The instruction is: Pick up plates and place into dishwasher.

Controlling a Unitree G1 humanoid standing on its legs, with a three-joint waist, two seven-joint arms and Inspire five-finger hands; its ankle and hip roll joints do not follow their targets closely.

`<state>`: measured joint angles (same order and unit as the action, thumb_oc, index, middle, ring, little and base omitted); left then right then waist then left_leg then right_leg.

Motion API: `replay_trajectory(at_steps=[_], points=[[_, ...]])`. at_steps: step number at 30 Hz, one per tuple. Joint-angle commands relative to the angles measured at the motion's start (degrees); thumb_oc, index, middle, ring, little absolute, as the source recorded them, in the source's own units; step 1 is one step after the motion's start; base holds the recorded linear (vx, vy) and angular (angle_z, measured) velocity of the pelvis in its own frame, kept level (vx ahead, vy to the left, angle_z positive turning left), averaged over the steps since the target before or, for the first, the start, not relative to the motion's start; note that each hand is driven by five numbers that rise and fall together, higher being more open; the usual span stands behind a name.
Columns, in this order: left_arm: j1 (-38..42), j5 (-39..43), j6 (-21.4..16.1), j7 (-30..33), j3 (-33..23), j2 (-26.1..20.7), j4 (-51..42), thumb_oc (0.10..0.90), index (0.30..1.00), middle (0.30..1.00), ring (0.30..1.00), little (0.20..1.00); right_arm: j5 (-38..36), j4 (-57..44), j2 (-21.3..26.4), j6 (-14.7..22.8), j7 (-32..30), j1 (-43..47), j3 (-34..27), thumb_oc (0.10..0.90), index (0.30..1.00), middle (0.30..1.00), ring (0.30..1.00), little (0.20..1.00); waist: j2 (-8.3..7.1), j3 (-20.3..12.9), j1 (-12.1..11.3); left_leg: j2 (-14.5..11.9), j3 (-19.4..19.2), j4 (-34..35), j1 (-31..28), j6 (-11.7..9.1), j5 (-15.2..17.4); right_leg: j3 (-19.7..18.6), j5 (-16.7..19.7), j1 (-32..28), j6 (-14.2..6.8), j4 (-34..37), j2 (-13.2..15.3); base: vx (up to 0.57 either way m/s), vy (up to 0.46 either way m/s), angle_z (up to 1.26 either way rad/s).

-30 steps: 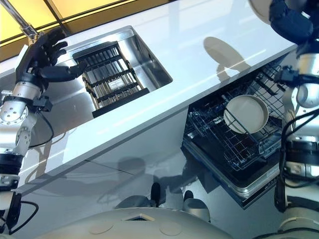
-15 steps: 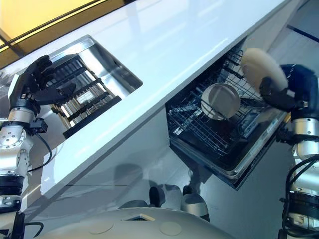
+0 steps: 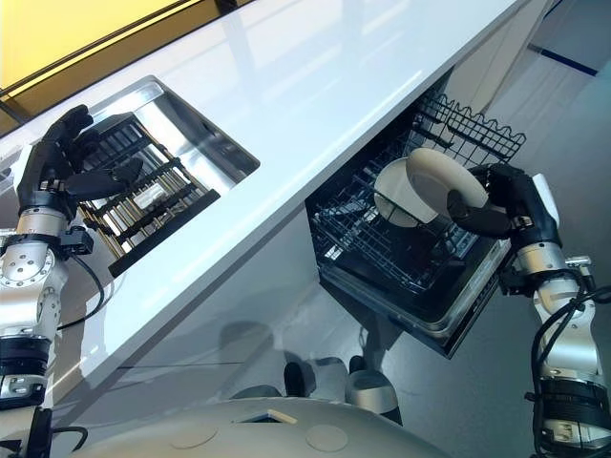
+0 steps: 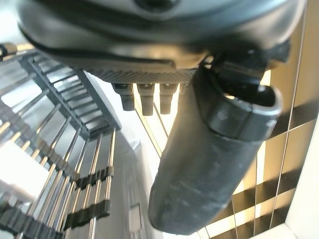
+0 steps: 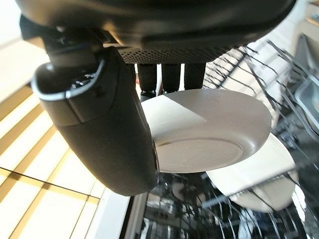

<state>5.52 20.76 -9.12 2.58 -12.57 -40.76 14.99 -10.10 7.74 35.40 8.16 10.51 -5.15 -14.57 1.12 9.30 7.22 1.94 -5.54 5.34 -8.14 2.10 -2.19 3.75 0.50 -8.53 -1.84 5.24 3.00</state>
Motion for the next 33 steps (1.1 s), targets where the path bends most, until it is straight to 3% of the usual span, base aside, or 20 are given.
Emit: replay_trajectory(at_steps=[1,6,15,21,29,30,31,33], points=[[4.4,-0.3,-7.6,3.5,-1.1,-1.6,-0.6,0.800,0.900,0.900,0.900,0.900,-2.6,-0.6,2.0,-0.1,-3.2,4.6,-2.2,0.100,0.300,0.300,0.300,0.200,2.61,-4.0,-1.5,0.4,-0.3,-0.6,-1.2,-0.4,6.3,3.2,-7.8,4.3,-2.8,-9.2,-2.1,0.00,0.000,0.00],[3.3,-0.6,-7.2,4.2,-0.4,-0.9,-1.7,0.800,0.900,0.900,0.900,0.900,-2.8,3.3,0.2,-7.1,-7.6,4.6,0.1,0.100,0.300,0.300,0.300,0.200,2.68,-3.7,-2.7,0.4,0.4,-0.5,-1.0,-0.6,6.0,4.3,-7.8,4.0,-2.8,-9.1,-1.9,0.00,-0.006,0.04],[2.9,-1.3,-5.7,5.1,2.0,0.3,-3.8,0.800,0.900,0.900,0.900,0.900,-2.4,11.0,-2.4,-12.1,-16.1,7.5,6.1,0.100,0.300,0.300,0.300,0.200,3.14,-3.0,-5.3,0.5,2.5,-0.3,-0.8,-1.1,5.5,6.6,-7.9,3.1,-2.3,-8.8,-1.4,0.02,0.000,0.12],[2.6,-1.0,-4.7,4.8,2.9,0.8,-4.8,0.800,0.900,0.900,0.900,0.900,1.0,13.1,-2.7,-10.5,-20.2,9.5,8.9,0.100,0.300,0.300,0.300,0.200,3.46,-2.8,-6.5,0.6,3.5,-0.3,-0.7,-1.2,5.2,7.3,-8.0,2.7,-2.1,-8.9,-1.2,0.01,0.006,0.15],[2.4,-1.7,-4.9,4.0,4.4,3.1,-4.9,0.800,0.900,0.900,0.900,0.900,9.5,10.8,-2.9,-4.1,-23.2,12.5,12.4,0.114,0.312,0.312,0.312,0.214,3.76,-2.8,-7.5,0.8,4.4,-0.3,-0.7,-1.3,5.0,7.6,-7.8,2.2,-1.9,-8.2,-1.2,0.01,0.006,0.07],[2.5,-1.7,-4.7,3.8,4.6,3.2,-4.8,0.800,0.900,0.900,0.900,0.900,10.9,10.5,-2.7,-3.1,-23.7,12.8,12.7,0.663,0.782,0.782,0.782,0.763,3.79,-2.8,-7.6,0.8,4.5,-0.3,-0.7,-1.3,5.0,7.6,-7.8,2.2,-1.9,-8.1,-1.2,0.01,0.006,0.08],[2.6,-1.7,-4.7,3.8,4.8,3.3,-4.8,0.800,0.900,0.900,0.900,0.900,11.9,10.1,-2.6,-2.8,-24.1,13.0,13.0,0.800,0.900,0.900,0.900,0.900,3.79,-2.9,-7.6,0.8,4.5,-0.3,-0.7,-1.3,5.0,7.6,-7.8,2.1,-1.9,-8.0,-1.2,0.01,0.005,0.12],[2.7,-1.8,-4.6,3.6,5.2,3.5,-4.7,0.800,0.900,0.900,0.900,0.900,12.6,9.1,-2.1,-1.9,-24.7,13.7,13.4,0.800,0.900,0.900,0.900,0.900,3.76,-3.0,-7.8,0.8,4.5,-0.3,-0.6,-1.3,5.0,7.6,-7.8,2.0,-1.9,-7.8,-1.2,0.01,-0.002,0.08]])
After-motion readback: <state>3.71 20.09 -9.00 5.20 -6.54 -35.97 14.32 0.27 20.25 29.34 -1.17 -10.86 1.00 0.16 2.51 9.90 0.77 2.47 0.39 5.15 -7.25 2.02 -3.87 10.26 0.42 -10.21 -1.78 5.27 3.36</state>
